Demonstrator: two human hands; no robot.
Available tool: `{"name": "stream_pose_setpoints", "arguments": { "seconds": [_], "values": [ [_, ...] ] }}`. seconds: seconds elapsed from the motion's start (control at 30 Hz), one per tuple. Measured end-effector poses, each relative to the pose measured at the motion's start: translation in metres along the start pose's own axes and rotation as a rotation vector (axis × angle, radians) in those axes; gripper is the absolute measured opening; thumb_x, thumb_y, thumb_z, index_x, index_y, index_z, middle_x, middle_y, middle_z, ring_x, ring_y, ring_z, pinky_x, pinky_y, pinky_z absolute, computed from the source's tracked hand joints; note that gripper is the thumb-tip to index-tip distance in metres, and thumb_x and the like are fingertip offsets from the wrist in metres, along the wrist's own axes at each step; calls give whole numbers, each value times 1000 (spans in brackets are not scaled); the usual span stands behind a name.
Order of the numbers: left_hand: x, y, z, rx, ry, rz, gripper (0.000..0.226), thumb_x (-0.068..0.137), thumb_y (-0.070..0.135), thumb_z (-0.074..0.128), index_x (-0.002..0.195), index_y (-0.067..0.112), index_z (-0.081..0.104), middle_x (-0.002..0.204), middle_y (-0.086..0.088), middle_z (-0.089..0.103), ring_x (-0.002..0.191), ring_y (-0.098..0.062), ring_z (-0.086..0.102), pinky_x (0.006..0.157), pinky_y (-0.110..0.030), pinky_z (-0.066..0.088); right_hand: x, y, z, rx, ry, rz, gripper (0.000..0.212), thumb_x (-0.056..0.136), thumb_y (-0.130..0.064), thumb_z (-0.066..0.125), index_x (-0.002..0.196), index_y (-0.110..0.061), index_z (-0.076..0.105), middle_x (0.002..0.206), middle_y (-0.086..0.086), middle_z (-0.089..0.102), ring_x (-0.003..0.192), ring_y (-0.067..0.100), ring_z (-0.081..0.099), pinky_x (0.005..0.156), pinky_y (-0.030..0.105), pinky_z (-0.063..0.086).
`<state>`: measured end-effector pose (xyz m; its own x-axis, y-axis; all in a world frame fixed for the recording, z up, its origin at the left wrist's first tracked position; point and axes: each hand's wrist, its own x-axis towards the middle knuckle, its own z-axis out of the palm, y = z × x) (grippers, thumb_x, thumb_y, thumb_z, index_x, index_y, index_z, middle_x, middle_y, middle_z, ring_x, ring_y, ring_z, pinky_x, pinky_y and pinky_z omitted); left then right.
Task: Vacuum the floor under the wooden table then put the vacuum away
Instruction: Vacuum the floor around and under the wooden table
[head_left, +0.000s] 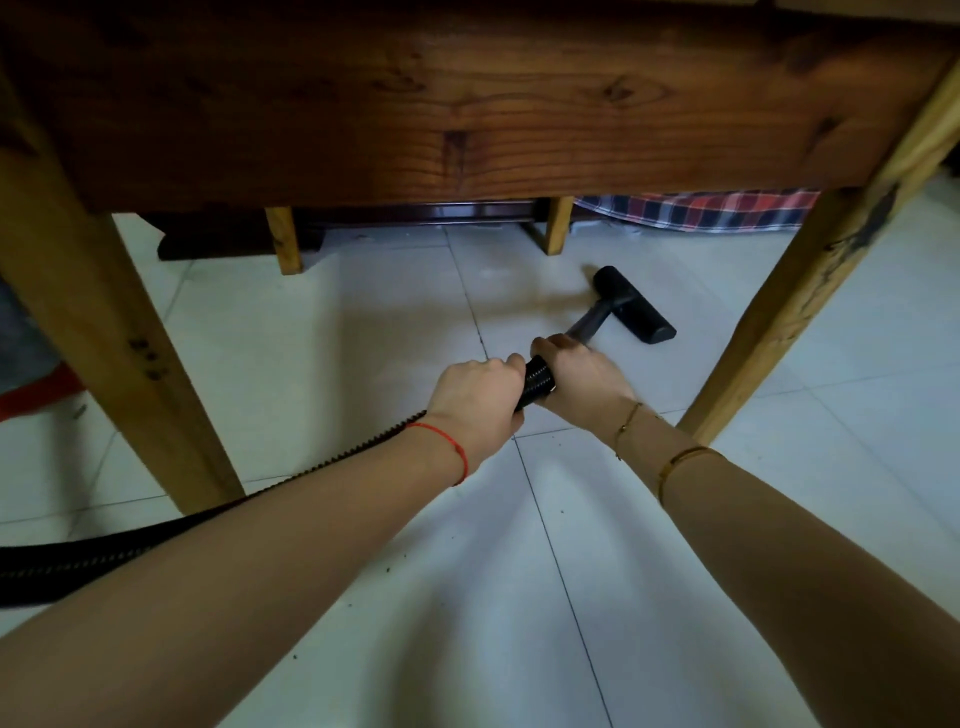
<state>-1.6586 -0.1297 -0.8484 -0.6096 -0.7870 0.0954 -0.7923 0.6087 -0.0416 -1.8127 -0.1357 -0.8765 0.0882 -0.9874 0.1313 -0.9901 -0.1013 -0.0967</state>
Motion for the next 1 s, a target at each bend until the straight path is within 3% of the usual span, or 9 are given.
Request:
{"name": "stream_pose_setpoints", "arguments": {
  "seconds": [0.13,0.27,0.5,0.67,0.87,1.0],
  "values": [
    [-12,-6,0,7,6,11,28,92,28,51,114,11,45,99,-7,62,84,-29,62,62,-32,38,-3,-5,9,129,23,-46,27,77,-19,69,100,-10,57,101,9,58,93,29,57,72,31,45],
    [-38,-24,-5,28,9,2,26,93,30,49,113,13,44,98,-5,61,84,-28,62,60,-31,35,-7,-30,14,194,57,-105,22,76,-16,70,93,-10,58,90,7,61,87,25,55,69,26,37],
    [-101,-69,-25,5,18,-51,25,92,34,49,107,15,45,93,-3,61,79,-28,62,59,-31,40,-19,-103,4,250,81,-180,21,78,-19,68,91,-9,55,85,5,60,82,21,53,72,30,42],
    [-145,-100,-43,43,18,-58,21,93,37,47,104,20,45,84,3,56,69,-23,59,55,-29,38,-28,-155,-5,201,150,-231,24,78,-27,67,89,-10,55,82,4,61,78,22,54,67,27,32],
    [-178,-127,-61,76,40,-74,17,91,36,48,102,24,44,79,6,56,61,-17,56,49,-29,44,-33,-201,-5,198,262,-195,21,73,-25,66,78,-9,54,72,6,61,70,27,56,62,29,36],
    [-179,-125,-63,101,36,-66,18,91,34,49,105,24,44,78,6,53,58,-17,51,47,-26,38,-37,-205,-2,197,306,-152,17,71,-22,64,75,-10,53,69,4,60,66,26,56,60,28,36]
  ]
}}
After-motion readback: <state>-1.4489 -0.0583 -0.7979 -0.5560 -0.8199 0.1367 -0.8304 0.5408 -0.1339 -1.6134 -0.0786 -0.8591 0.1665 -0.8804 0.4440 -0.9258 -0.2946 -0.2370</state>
